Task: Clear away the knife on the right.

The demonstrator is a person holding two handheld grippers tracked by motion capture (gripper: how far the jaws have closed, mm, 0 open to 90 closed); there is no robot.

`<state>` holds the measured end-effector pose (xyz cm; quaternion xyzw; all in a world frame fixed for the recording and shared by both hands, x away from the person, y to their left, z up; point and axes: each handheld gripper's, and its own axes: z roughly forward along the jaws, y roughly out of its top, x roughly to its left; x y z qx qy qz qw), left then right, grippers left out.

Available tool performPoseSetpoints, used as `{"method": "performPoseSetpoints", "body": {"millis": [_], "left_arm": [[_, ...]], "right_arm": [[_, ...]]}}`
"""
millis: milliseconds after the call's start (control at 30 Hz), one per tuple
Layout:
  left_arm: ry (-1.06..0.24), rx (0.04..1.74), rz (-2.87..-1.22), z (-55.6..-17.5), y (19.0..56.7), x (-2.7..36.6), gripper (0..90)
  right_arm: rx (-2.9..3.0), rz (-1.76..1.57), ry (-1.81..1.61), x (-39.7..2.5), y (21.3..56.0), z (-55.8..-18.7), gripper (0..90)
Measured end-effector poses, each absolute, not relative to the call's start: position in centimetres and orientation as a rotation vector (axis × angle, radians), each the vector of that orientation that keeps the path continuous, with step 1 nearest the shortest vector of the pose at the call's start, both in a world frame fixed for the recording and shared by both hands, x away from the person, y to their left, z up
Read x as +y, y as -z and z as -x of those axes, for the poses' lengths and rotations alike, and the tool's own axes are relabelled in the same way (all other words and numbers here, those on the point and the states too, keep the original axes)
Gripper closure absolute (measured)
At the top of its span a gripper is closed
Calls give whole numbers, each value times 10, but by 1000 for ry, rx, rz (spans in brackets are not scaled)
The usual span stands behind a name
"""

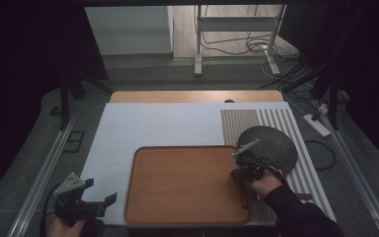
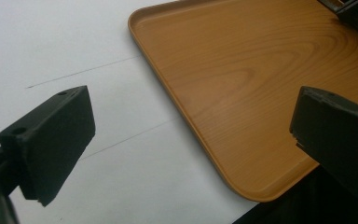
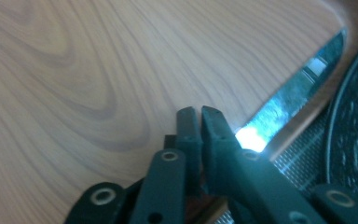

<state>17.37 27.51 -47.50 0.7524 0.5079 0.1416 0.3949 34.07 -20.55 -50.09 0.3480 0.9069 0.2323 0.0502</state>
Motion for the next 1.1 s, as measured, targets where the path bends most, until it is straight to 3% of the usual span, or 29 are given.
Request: {"method": "performPoseSetpoints", "body": {"millis": [233, 367, 700, 1100], "left_arm": [[-353, 1285, -1920, -175, 475, 275, 6], [-351, 1287, -1919, -175, 475, 275, 6], [-350, 1286, -1919, -175, 476, 275, 8], [-349, 1286, -1918, -174, 476, 275, 10]], "right_arm": [[2705, -1022, -842, -204, 488, -336, 444], [2661, -1012, -824, -203, 486, -332, 94], [2600, -1045, -883, -222, 476, -323, 2], [2537, -1103, -932, -242, 465, -306, 2]]}}
